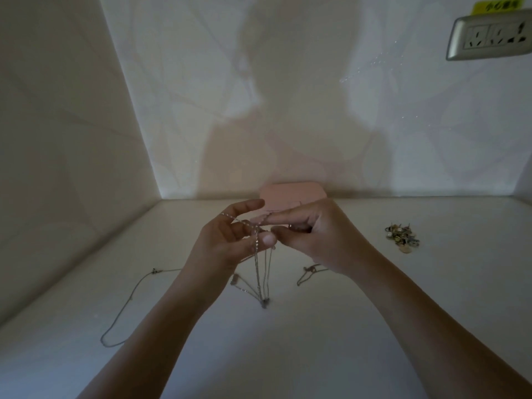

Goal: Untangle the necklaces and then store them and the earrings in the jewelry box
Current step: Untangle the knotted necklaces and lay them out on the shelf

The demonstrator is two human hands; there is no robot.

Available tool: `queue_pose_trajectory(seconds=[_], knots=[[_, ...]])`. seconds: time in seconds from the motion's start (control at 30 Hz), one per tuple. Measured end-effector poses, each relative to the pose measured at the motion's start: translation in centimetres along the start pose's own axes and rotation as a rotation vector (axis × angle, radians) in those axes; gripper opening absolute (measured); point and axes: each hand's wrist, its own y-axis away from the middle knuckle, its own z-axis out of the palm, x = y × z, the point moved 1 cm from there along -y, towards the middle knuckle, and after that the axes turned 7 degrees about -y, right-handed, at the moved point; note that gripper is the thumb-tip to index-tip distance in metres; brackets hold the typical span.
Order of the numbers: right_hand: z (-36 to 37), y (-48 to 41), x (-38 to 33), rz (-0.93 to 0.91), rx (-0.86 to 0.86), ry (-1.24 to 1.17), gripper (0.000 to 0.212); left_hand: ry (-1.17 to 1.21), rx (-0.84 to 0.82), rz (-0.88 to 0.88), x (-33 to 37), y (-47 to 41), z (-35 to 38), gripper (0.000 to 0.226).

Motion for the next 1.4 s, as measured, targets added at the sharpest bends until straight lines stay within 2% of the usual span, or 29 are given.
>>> queue_pose_trajectory(seconds=[0.07,0.17,0.27,0.4,0.57,0.67,0.8,0.9,0.97,1.03,1.1,1.2,1.27,1.33,1.4], knots=[[-0.1,0.3,-0.4,0.02,-0.045,-0.058,0.031,-0.004,0.008,0.01,-0.1,-0.2,-0.3,0.075],[0.2,0.3,-0.3,0.01,-0.051,-0.039,0.022,0.019,-0.013,0.02,-0.2,-0.2,-0.4,0.088],[0.5,0.1,-0.3,-0.026,0.029,0.061,0.02,-0.001,-0.024,0.017,-0.4,-0.2,-0.3,0.074],[0.4,0.0,0.2,-0.081,0.111,0.074,0.017,0.0,-0.014,0.047,-0.4,-0.2,-0.4,0.078],[1.3,0.0,0.2,-0.252,0.257,0.258,0.018,-0.073,-0.012,0.11,-0.6,-0.1,-0.4,0.048],[2.0,0.1,0.0,-0.312,0.393,0.264,0.017,-0.123,-0.083,0.107,-0.6,0.0,0.2,0.055],[3.5,0.6,-0.6,-0.209,0.421,-0.032,0.014,-0.159,-0.27,0.086,-0.4,0.2,1.4,0.086],[3.4,0.5,-0.7,-0.073,0.425,-0.235,0.015,-0.26,-0.252,0.056,-0.3,0.3,1.3,0.085],[2.7,0.2,-0.6,-0.09,0.492,-0.166,0.016,-0.31,-0.182,0.046,-0.4,0.2,1.0,0.078],[2.1,0.0,-0.7,-0.178,0.533,0.061,0.016,-0.268,-0.145,0.055,-0.5,0.2,0.8,0.079],[1.9,-0.2,-0.5,-0.18,0.544,0.126,0.012,-0.185,-0.132,0.094,-0.5,0.2,0.8,0.08],[2.0,-0.6,-0.4,0.002,0.464,-0.127,0.006,-0.012,-0.103,0.13,-0.4,0.4,1.0,0.085],[1.9,-0.8,-0.3,0.143,0.353,-0.292,0.008,0.068,-0.096,0.115,-0.3,0.5,0.9,0.077],[1.7,-0.9,-0.1,0.244,0.252,-0.418,0.01,0.088,-0.103,0.068,-0.2,0.5,0.7,0.064],[1.5,-1.0,0.0,0.29,0.205,-0.517,0.009,0.092,-0.124,0.022,-0.3,0.4,0.5,0.068]])
